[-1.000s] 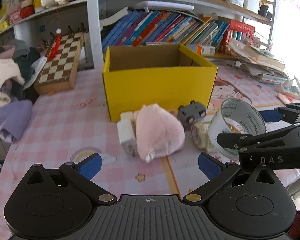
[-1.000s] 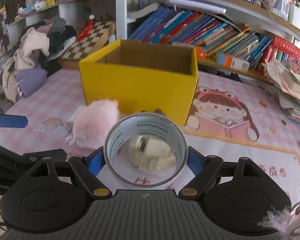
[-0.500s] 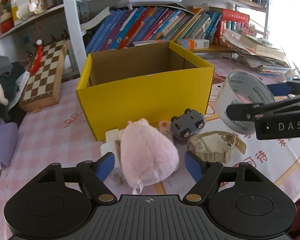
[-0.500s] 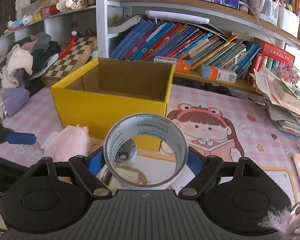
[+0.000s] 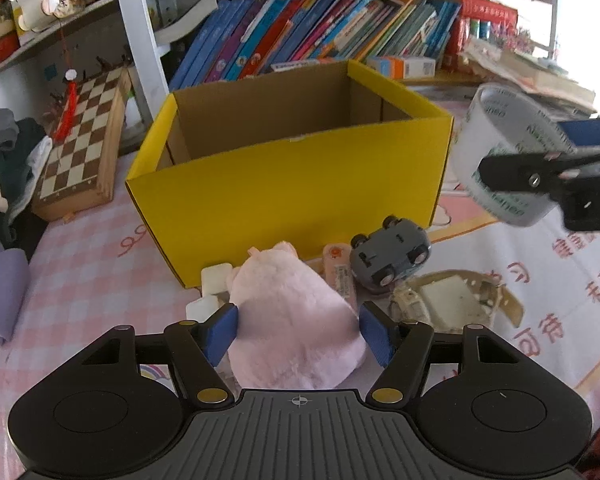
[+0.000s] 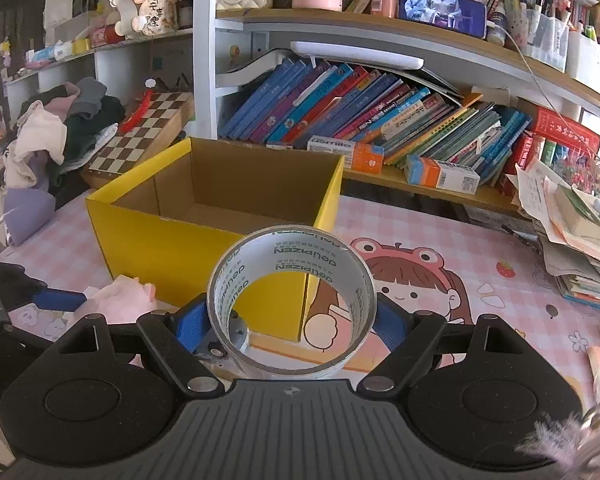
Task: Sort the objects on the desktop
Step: 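Grasp the pink plush pig with the left tool while the right tool lifts the tape roll, then carry the pig and tape roll into the yellow box and release both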
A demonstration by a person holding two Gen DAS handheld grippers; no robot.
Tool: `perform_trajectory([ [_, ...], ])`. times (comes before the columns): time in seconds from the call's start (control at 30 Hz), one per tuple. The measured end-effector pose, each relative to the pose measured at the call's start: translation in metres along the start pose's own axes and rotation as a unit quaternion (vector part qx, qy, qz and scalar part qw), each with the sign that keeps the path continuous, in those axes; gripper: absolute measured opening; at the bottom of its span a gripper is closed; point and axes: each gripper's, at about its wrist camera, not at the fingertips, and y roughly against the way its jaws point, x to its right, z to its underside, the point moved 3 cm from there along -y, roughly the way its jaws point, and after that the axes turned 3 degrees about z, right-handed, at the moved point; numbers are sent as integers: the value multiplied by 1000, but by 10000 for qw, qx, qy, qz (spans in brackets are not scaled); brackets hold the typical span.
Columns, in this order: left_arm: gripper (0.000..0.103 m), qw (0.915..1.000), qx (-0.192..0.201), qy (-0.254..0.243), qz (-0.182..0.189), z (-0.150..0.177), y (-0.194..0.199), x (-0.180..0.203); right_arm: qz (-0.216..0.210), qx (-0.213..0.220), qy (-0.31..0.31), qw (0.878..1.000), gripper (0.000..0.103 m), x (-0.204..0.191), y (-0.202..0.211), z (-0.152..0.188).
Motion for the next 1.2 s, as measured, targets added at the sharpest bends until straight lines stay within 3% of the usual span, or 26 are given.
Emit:
perform_trajectory([
  [0.3, 66, 9997, -60, -124, -191, 4, -12, 5, -136, 40, -20, 9999, 82, 6, -3, 0],
  [0.43, 55, 9999, -34, -27, -156, 2, -8, 4, -190, 111, -33, 9998, 82, 9, -2, -1],
  [0.57, 52, 9998, 166, 105, -47, -4, 7, 3, -219, 194, -82, 9995, 82, 11, 1, -2],
  [0.93, 53, 9913, 1271, -331, 65, -43, 68, 17, -159, 478, 111, 9987, 82, 18, 4, -18],
  [1.2, 53, 9897, 1421, -156, 76, -57, 74, -2, -259, 483, 212, 9983, 82, 16, 5, -25],
])
